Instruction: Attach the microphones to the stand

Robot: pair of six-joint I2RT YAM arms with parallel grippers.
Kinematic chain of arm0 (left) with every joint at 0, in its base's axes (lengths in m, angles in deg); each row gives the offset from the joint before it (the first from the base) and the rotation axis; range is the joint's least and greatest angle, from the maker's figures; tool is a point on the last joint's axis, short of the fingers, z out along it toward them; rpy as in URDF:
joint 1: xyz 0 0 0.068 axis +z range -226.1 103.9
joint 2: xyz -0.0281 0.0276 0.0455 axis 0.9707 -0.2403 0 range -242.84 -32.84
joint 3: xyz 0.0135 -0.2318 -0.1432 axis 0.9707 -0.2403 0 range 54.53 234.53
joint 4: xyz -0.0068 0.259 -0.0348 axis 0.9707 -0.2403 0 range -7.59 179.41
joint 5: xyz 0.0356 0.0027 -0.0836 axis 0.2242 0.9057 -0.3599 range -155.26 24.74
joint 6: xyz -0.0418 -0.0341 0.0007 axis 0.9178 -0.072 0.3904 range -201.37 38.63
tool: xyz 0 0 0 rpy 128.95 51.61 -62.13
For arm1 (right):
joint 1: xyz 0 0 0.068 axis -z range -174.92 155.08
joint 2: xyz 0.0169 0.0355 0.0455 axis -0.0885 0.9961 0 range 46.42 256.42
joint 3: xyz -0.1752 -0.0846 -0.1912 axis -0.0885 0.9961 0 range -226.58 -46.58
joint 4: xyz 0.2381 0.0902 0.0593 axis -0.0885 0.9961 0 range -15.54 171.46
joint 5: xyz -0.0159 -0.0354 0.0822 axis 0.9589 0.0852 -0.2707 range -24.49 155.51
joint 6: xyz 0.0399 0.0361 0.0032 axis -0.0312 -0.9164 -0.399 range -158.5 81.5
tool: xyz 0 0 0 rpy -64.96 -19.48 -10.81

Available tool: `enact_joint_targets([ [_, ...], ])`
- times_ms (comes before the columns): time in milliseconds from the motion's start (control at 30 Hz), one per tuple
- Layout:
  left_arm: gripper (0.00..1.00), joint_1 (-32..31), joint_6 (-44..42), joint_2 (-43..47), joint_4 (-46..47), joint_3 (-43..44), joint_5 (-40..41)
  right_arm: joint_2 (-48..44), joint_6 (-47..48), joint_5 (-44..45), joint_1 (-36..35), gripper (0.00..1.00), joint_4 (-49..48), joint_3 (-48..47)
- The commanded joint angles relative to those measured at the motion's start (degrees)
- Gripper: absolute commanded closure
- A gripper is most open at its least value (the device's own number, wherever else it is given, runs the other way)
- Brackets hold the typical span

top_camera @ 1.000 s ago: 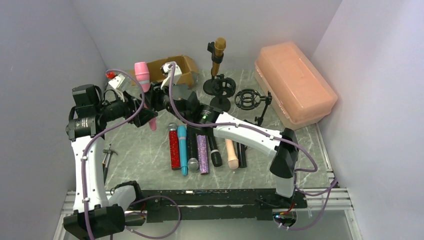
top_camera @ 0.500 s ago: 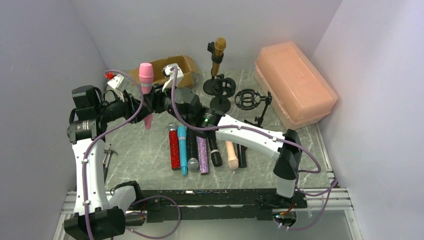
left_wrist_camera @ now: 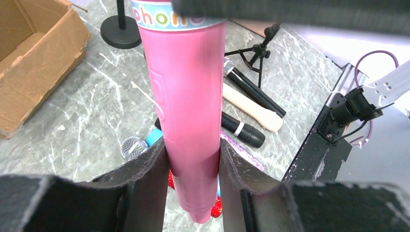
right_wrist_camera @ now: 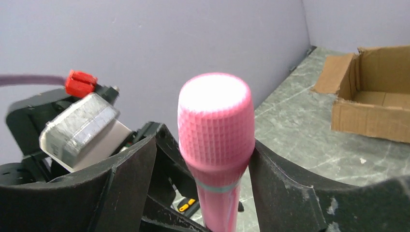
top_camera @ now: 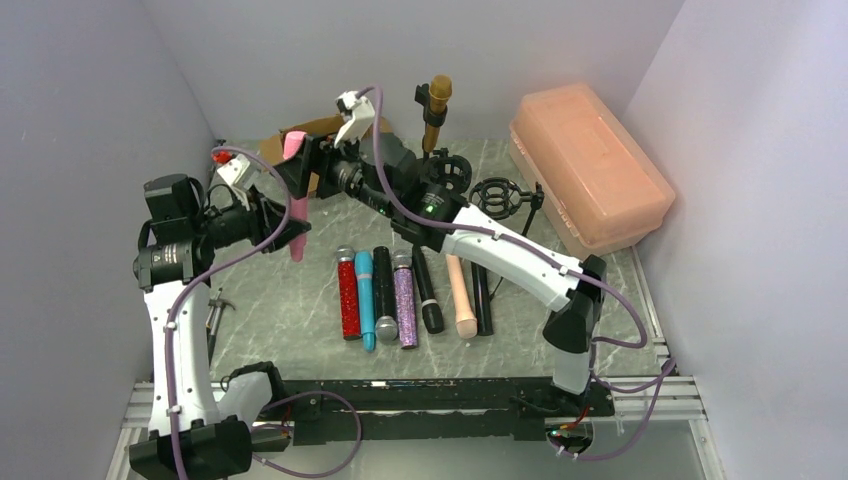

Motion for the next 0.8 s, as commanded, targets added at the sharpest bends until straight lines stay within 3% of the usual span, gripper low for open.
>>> enact_joint_targets([
  [0,1.00,-0.1,-3.0,0.9,-1.6,1.5,-4.2,1.7,-0.8,-5.4,0.2,0.29,2.3,-5.3],
  [300,1.00,-0.1,-8.6,-0.1,-6.9,3.0,-4.1,4.4,1.7,-11.3,0.3,0.49,5.2,-8.5],
  [600,1.00,-0.1,-8.9,-1.3,-7.7,3.2,-2.8,3.4,6.4,-11.9,2.6,0.94,8.9,-10.2],
  [700,0.37,-0.1,-8.4,-3.2,-9.3,4.7,-0.5,0.6,10.1,-9.9,4.4,1.00,9.2,-8.9],
  [767,0.05,-0.1,-8.1,-4.3,-10.6,5.4,1.2,-2.1,14.1,-6.9,5.1,1.00,8.4,-6.7],
])
